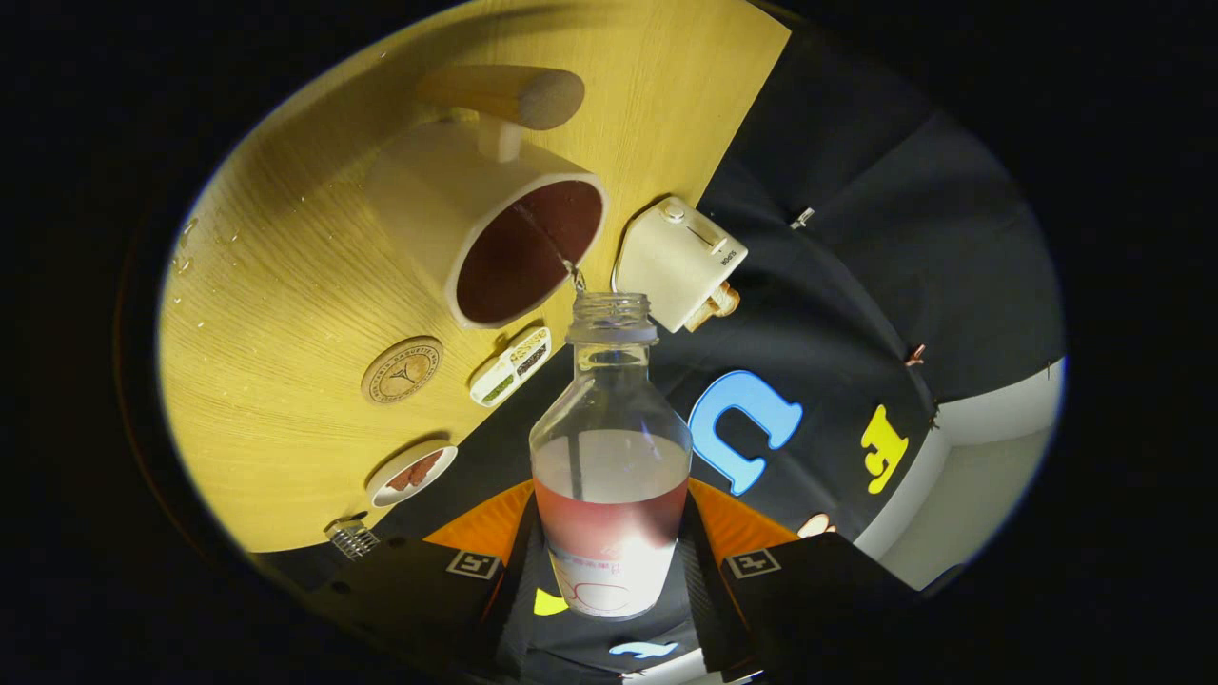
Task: Take the bottle from table, then pour the juice into the cup, finally place the bottle on the coaster
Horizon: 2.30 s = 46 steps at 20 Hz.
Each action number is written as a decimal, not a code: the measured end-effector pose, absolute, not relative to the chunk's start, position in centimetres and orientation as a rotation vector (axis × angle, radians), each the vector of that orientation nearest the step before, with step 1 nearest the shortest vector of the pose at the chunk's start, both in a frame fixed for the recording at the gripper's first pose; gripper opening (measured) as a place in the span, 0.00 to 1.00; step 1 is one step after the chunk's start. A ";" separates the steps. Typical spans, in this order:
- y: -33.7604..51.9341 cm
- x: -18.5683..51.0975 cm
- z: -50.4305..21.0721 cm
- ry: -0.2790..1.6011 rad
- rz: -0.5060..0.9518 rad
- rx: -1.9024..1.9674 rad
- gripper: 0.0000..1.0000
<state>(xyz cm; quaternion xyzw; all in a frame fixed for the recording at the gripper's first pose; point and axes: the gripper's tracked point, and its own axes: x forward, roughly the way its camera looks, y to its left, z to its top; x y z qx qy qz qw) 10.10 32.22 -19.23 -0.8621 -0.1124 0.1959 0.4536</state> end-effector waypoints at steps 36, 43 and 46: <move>30.0 9.0 -22.6 0.110 0.480 -1.584 0.71; 30.0 6.5 -24.1 0.222 0.457 -1.145 0.71; 30.3 6.1 -24.3 0.254 0.461 -0.937 0.71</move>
